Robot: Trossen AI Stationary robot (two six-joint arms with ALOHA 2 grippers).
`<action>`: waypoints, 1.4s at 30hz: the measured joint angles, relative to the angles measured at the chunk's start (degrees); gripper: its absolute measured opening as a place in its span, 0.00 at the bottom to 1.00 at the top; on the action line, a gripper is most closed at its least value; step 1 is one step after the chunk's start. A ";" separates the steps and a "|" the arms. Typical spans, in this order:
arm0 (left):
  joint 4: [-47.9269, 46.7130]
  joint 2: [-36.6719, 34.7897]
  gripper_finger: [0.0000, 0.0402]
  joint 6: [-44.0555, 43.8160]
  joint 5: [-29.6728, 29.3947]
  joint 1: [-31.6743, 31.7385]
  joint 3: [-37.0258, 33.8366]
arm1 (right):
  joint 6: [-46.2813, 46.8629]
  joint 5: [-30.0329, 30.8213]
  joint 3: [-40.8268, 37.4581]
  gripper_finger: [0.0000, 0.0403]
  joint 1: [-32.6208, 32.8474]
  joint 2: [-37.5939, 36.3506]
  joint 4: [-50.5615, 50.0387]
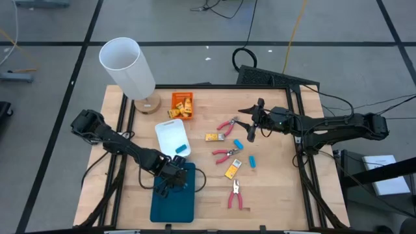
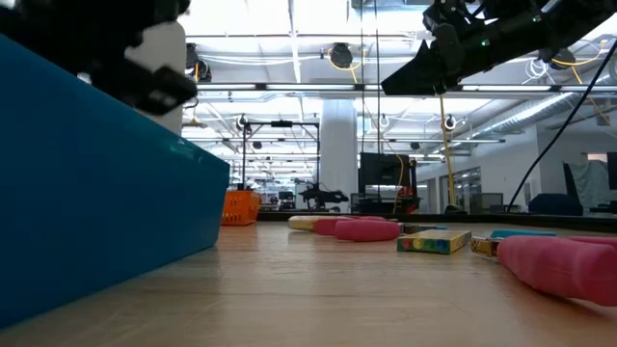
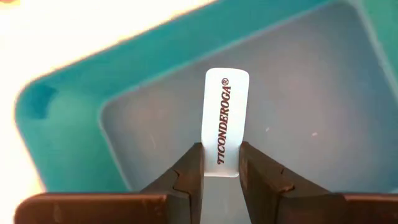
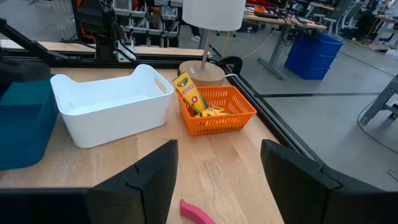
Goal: Pick & Place School Supplies
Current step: Put the blue eraser into the white bin
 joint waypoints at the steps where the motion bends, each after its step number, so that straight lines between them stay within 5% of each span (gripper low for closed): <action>1: -1.49 -0.04 0.22 -0.14 -0.22 0.04 1.59 | 0.00 0.00 0.00 0.55 0.00 0.00 0.01; 10: -12.19 -11.12 0.22 -8.22 -14.50 1.45 7.94 | 0.00 -0.02 0.02 0.55 0.00 0.00 -0.08; 16: -18.84 -19.92 0.22 -24.59 -26.48 5.11 5.49 | -0.26 -0.02 0.02 0.55 0.00 0.00 -0.04; 22: -20.23 -20.37 0.22 -33.47 -21.09 11.82 -0.54 | -0.26 -0.02 0.02 0.55 0.00 0.00 -0.04; 33: -13.02 -16.51 0.22 -32.87 -15.30 22.33 -8.74 | -0.18 -0.02 0.02 0.55 0.00 0.02 -0.06; 42: -12.27 -15.85 0.22 -29.74 -12.06 24.48 -8.94 | -0.02 -0.02 0.03 0.55 0.00 0.02 -0.19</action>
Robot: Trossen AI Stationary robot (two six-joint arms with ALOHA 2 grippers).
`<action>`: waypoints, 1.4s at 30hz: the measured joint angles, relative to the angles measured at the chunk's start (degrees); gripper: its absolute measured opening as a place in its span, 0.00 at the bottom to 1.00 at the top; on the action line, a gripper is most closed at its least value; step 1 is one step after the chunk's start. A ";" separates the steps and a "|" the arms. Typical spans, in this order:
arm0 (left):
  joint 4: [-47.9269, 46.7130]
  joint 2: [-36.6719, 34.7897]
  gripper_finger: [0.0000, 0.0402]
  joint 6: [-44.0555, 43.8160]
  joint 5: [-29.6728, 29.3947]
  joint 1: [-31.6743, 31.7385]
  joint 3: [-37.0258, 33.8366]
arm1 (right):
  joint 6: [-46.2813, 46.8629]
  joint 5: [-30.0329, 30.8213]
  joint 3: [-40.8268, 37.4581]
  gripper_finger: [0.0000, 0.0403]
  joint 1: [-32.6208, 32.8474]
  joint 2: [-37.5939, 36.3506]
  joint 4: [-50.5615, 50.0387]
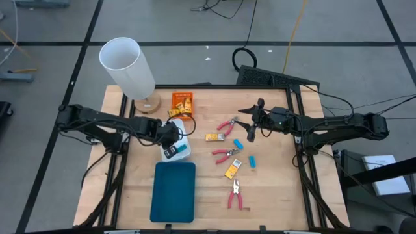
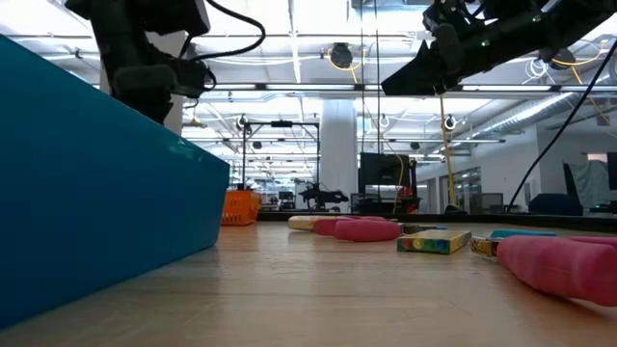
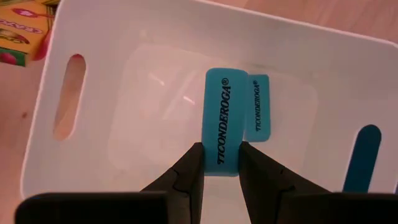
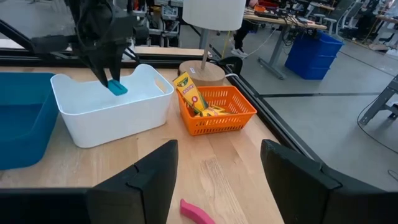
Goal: Pick & Place School Supplies
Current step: Put the blue eraser into the white bin, then adjust the white bin
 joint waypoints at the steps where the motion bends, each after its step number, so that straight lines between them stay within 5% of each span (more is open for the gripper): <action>1: 0.04 0.02 0.22 -0.02 0.04 0.00 0.00 | 0.00 0.00 -0.01 0.55 0.00 0.00 0.00; 5: 0.11 0.04 0.31 -1.60 0.12 -0.02 0.00 | 0.02 0.00 -0.01 0.55 0.00 0.00 0.00; 13: -0.46 0.09 0.67 0.05 0.15 0.32 0.23 | 0.02 0.00 -0.01 0.55 0.00 0.00 0.00; 18: -9.35 -3.61 0.77 -7.61 -3.36 -0.02 0.84 | 0.04 0.00 0.00 0.55 0.00 0.00 -0.02; 25: -26.08 -13.37 0.78 -27.27 -16.19 -6.07 0.84 | 0.09 0.01 0.00 0.55 0.00 0.00 -0.33; 30: -35.08 -14.49 0.74 -38.43 -16.41 -8.09 -0.42 | 0.08 0.01 0.01 0.55 0.00 0.00 -0.30; 42: -24.15 -7.13 0.67 -34.35 -19.21 -5.28 -5.46 | -0.28 0.00 0.01 0.55 0.00 -0.02 -0.28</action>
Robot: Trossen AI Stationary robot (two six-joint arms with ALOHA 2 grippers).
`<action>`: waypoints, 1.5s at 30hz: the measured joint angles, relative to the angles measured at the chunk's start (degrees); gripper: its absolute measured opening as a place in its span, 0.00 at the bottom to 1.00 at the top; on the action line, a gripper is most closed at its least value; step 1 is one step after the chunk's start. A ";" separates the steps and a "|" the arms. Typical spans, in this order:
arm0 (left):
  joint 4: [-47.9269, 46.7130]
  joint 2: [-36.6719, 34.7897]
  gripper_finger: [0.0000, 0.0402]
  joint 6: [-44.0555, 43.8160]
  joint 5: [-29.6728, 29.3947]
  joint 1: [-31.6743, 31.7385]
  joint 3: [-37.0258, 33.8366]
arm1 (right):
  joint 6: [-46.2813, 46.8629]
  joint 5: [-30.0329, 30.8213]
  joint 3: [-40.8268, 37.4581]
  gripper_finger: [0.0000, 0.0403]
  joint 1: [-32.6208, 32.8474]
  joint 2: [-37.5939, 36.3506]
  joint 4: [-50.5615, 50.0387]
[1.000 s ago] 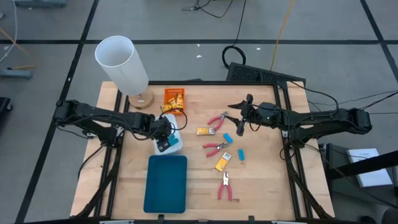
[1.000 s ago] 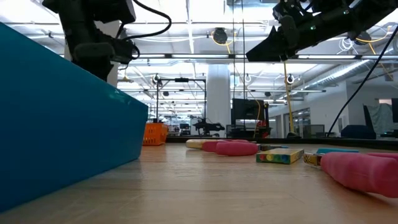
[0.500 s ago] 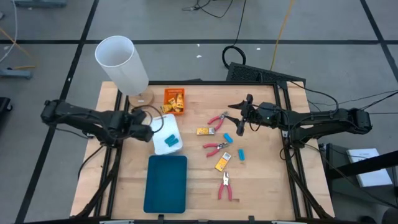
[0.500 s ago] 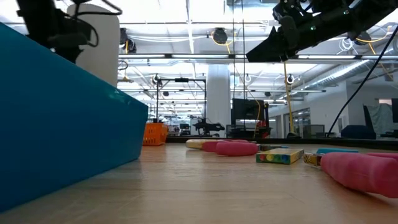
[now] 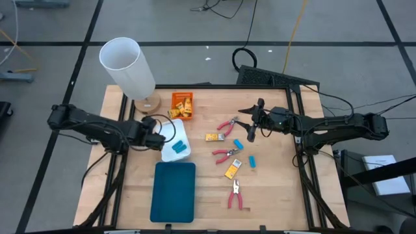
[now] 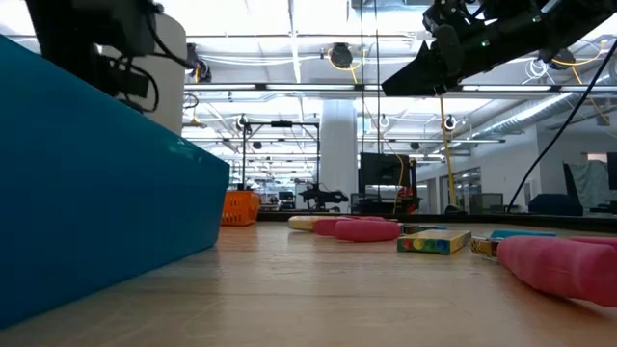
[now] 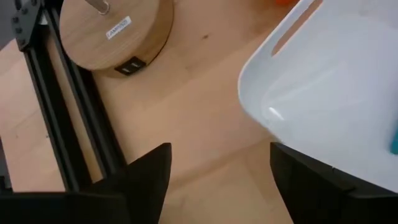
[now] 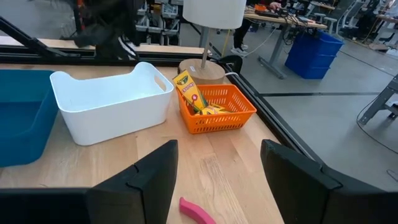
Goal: Pick & Place School Supplies
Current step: Adjust the white bin, then put the blue eraser into the white bin
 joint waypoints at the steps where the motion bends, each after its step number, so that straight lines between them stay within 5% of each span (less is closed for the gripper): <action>1: 0.26 1.03 0.67 0.12 0.22 0.50 -0.04 | 0.00 0.01 0.00 0.55 0.00 0.00 0.01; 20: 13.98 6.89 0.67 18.95 -1.08 4.28 0.99 | 0.03 0.01 0.00 0.55 0.00 0.00 0.01; 28: 14.34 -0.42 0.67 20.43 -10.92 0.51 4.72 | 3.79 -0.50 0.04 0.55 2.87 -2.31 -7.06; 35: 23.57 -11.58 0.67 21.02 -19.50 -8.21 3.70 | 23.93 12.00 5.25 0.55 15.89 -1.62 -34.09; 45: 57.86 -14.61 0.67 50.22 -16.68 -13.62 -1.92 | 65.41 1.69 13.51 0.55 26.08 14.08 -54.87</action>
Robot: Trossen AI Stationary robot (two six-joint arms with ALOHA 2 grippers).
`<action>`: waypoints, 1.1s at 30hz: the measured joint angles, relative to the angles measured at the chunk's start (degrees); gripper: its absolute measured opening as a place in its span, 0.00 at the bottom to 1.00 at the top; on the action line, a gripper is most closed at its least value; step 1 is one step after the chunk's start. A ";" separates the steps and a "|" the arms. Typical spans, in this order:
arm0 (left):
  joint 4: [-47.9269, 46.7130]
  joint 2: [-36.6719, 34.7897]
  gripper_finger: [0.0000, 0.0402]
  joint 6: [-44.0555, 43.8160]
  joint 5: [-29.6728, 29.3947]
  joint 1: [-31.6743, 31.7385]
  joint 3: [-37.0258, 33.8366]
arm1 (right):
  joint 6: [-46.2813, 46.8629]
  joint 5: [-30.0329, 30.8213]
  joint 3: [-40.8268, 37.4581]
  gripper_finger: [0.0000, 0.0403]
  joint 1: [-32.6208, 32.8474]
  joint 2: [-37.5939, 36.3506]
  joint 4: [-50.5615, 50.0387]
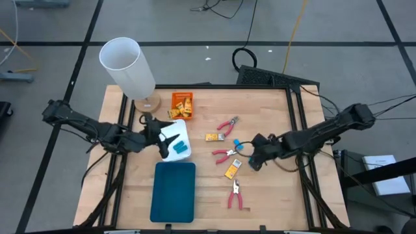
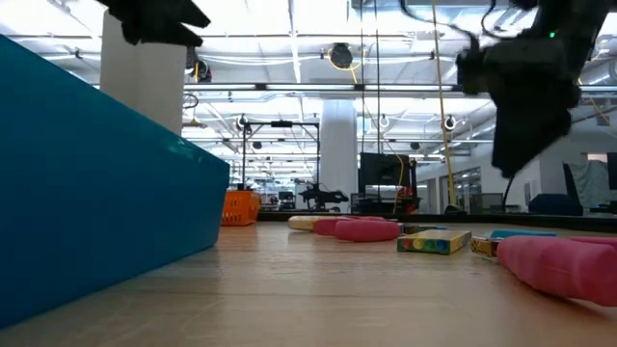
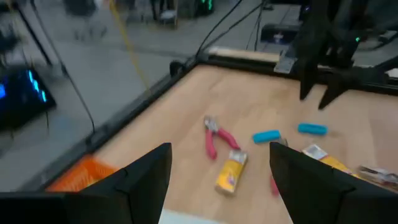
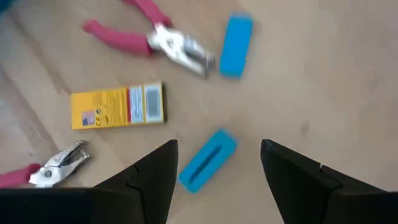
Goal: Pick & Place School Supplies
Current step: Put the blue eraser into the white bin
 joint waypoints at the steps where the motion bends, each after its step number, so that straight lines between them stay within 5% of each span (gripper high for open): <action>1: 2.23 0.04 0.67 2.38 -0.02 0.07 -0.74 | 2.04 -1.32 0.21 0.55 0.15 1.72 -0.35; 20: 8.45 0.10 0.67 7.91 0.53 3.49 -4.41 | 18.75 -6.30 0.36 0.55 3.56 15.56 4.77; 33: 6.72 0.10 0.67 7.08 0.60 3.49 -4.41 | 20.07 -0.97 0.45 0.50 4.04 17.59 4.53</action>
